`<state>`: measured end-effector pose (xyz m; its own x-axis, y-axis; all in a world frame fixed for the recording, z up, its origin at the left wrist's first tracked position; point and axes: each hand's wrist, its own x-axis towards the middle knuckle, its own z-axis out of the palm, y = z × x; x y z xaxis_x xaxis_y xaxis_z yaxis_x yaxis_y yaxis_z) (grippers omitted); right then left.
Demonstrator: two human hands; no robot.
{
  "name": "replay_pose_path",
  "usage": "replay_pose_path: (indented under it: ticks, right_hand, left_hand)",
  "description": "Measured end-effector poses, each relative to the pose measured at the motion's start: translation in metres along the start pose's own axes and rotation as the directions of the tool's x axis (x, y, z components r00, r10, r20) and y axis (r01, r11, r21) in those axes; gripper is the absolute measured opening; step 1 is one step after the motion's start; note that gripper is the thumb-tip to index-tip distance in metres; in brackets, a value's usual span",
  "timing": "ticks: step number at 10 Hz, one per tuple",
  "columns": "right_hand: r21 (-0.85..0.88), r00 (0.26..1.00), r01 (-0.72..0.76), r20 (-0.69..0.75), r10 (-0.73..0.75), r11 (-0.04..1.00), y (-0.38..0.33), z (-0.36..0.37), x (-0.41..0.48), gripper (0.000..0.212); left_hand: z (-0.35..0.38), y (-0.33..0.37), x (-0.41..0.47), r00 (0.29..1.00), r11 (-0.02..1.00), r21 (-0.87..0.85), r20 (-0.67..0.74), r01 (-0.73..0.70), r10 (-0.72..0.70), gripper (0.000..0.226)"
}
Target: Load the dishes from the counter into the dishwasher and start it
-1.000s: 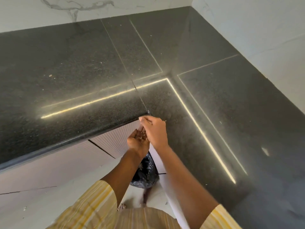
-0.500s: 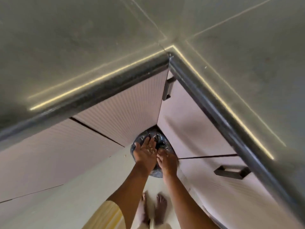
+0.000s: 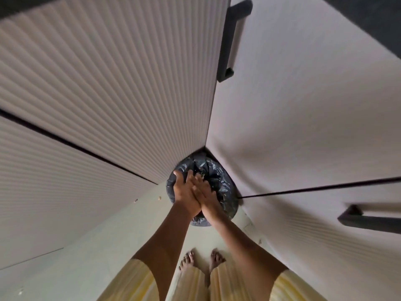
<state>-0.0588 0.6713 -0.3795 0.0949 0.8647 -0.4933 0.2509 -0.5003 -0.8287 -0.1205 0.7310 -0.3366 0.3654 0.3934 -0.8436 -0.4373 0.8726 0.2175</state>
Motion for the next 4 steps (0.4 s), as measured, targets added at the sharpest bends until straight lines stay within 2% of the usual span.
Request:
replay_pose_path:
  ticks: [1,2,3,4]
  right_hand:
    - [-0.354,0.957,-0.283,-0.042,0.287,0.891,0.016,-0.017,0.01,0.055]
    - [-0.213,0.919,-0.357,-0.256,0.3,0.909,0.002,-0.025,0.0,0.046]
    - [-0.172,0.901,-0.319,-0.36,0.242,0.932,-0.026,-0.033,-0.025,0.032]
    - [-0.06,0.895,-0.268,-0.385,0.225,0.962,-0.063,-0.035,-0.06,0.02]
  left_hand:
    - [-0.009,0.005,-0.007,0.994,0.998,0.046,0.09,0.053,-0.057,0.082]
    - [-0.011,0.01,-0.026,0.997,0.995,0.095,0.074,0.015,-0.022,0.078]
    - [-0.007,0.013,-0.053,1.0,0.991,0.132,0.016,-0.016,0.015,0.071]
    - [0.004,0.008,-0.087,0.999,0.986,0.163,-0.015,-0.038,0.04,0.067]
